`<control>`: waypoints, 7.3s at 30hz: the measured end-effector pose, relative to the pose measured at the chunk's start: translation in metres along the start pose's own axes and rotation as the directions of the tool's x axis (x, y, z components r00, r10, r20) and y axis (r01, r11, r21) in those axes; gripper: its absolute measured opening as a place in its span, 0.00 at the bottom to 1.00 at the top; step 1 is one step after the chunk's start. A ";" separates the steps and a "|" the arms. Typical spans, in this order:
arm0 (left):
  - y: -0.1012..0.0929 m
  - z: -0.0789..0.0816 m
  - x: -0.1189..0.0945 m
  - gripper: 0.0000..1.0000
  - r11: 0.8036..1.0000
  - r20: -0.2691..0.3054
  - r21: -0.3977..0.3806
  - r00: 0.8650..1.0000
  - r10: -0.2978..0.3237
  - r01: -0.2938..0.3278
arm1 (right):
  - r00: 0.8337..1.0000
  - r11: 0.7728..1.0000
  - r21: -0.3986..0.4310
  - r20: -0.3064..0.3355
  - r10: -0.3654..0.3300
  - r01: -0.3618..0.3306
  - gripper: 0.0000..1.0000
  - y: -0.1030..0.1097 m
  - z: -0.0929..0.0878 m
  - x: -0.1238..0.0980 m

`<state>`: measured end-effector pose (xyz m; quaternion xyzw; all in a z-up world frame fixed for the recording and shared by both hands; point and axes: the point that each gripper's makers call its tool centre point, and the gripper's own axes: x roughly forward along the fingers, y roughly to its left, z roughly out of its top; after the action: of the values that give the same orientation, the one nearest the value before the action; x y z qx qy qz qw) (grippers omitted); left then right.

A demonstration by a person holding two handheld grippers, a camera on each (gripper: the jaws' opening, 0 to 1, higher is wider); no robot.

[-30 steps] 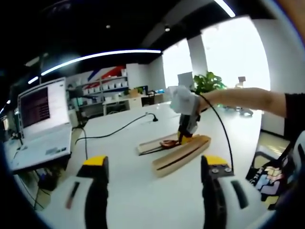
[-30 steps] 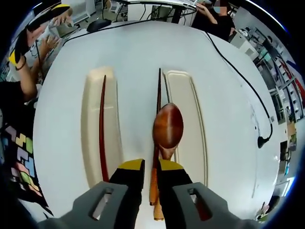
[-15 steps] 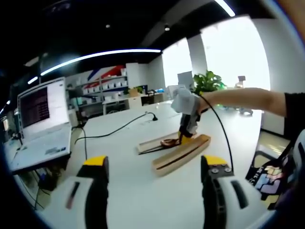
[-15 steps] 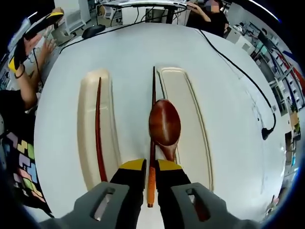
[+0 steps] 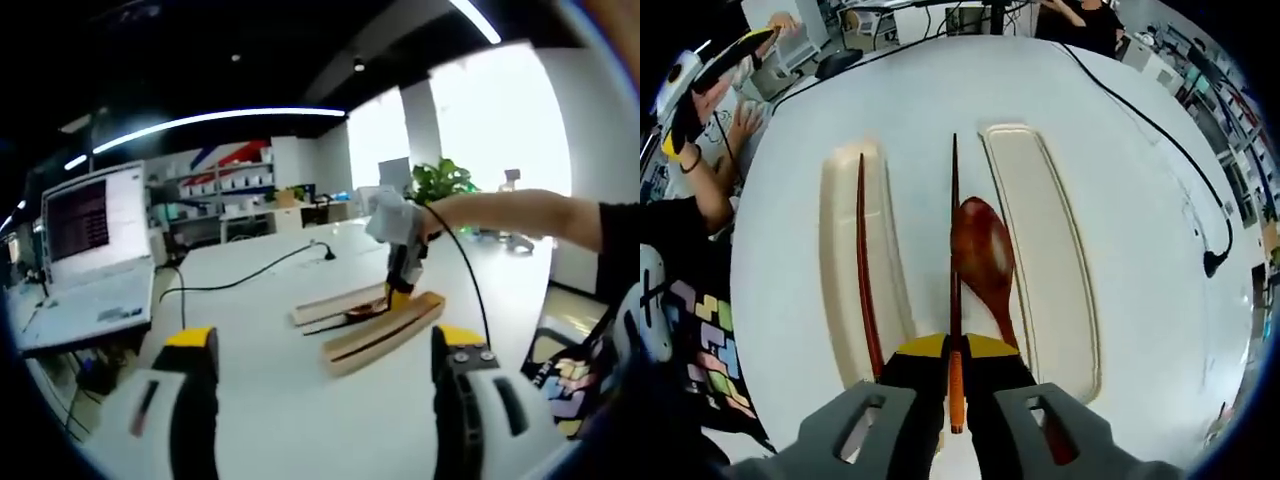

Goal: Arrange the utensils inside the cutlery case until each visible utensil rests in its matching compartment.

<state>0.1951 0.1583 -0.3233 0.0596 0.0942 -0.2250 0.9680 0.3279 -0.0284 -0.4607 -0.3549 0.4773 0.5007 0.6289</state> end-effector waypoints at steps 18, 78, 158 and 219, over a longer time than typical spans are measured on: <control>0.002 0.012 -0.006 1.00 1.000 0.054 -0.012 0.999 -0.005 0.005 | 1.000 0.999 -0.040 0.028 0.011 -0.010 0.03 0.028 0.003 -0.037; 0.013 0.014 -0.010 0.91 1.000 0.059 -0.016 0.998 0.024 -0.023 | 0.993 0.979 -0.178 0.081 -0.088 0.101 0.06 0.040 -0.006 -0.023; -0.008 0.012 -0.003 0.86 0.997 0.037 0.026 0.996 -0.079 0.078 | 0.938 0.969 -0.138 0.310 -0.152 0.203 0.04 -0.016 0.019 0.010; -0.003 0.004 -0.007 0.84 0.998 0.009 0.019 0.998 -0.056 0.056 | 0.905 0.779 -0.482 0.338 -0.258 0.402 0.02 0.062 0.048 -0.005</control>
<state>0.1878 0.1582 -0.3183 0.0650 0.0891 -0.2532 0.9611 0.2798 0.0299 -0.4403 -0.5292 0.1618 0.5366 0.6370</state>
